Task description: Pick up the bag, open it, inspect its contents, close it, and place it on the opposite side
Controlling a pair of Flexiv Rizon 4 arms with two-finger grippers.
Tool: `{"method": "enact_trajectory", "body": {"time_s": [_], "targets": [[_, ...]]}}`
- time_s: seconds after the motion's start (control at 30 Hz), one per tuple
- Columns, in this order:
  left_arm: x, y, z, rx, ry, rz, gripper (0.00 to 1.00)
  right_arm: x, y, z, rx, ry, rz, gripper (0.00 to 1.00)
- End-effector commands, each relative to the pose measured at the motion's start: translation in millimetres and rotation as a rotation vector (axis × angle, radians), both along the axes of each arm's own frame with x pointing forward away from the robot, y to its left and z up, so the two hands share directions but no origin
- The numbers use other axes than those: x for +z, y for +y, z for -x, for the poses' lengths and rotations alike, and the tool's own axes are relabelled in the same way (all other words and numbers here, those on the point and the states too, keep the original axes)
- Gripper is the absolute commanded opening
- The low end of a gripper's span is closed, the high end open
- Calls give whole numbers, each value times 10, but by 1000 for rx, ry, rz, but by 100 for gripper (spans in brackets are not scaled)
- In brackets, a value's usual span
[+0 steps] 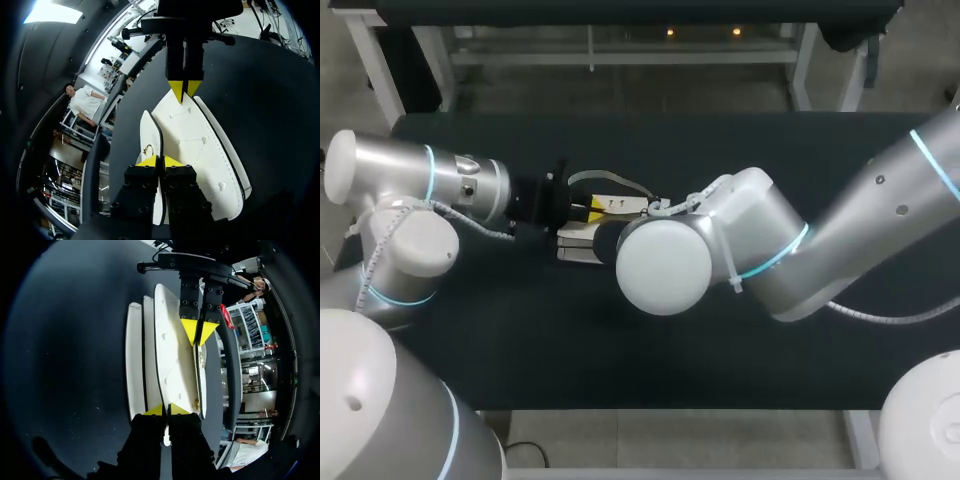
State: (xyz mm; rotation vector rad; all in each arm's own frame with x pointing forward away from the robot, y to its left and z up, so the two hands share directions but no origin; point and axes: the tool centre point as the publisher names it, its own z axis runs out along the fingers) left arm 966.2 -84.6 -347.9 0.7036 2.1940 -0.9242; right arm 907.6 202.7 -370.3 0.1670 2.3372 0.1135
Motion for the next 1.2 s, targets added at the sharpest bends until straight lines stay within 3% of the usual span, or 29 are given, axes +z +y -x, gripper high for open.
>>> {"method": "enact_trajectory", "body": {"time_s": [0.03, 0.47, 0.53, 0.73, 0.77, 0.83, 1.2], "targets": [[-64, 42, 45, 10, -19, 21, 0, -13, -3, -2, 1, -1, -2, 0], [-16, 60, -11, -3, -10, -15, 0, -13, -3, -2, 1, -1, -2, 0], [9, 52, -49, -4, -11, -21, 14, -13, -3, -2, 1, -1, -2, 0], [37, 31, -148, 1, 8, -51, 15, -13, -3, -2, 1, -1, -2, 0], [37, 26, -162, 2, 8, -55, 14, -13, -3, -2, 1, -1, -2, 0], [40, 22, -174, 2, 12, -58, 0, -13, -3, -2, 1, -1, -2, 0], [-47, 46, -110, -47, 91, -112, 0, -13, -3, -2, 1, -1, -2, 0]]}}
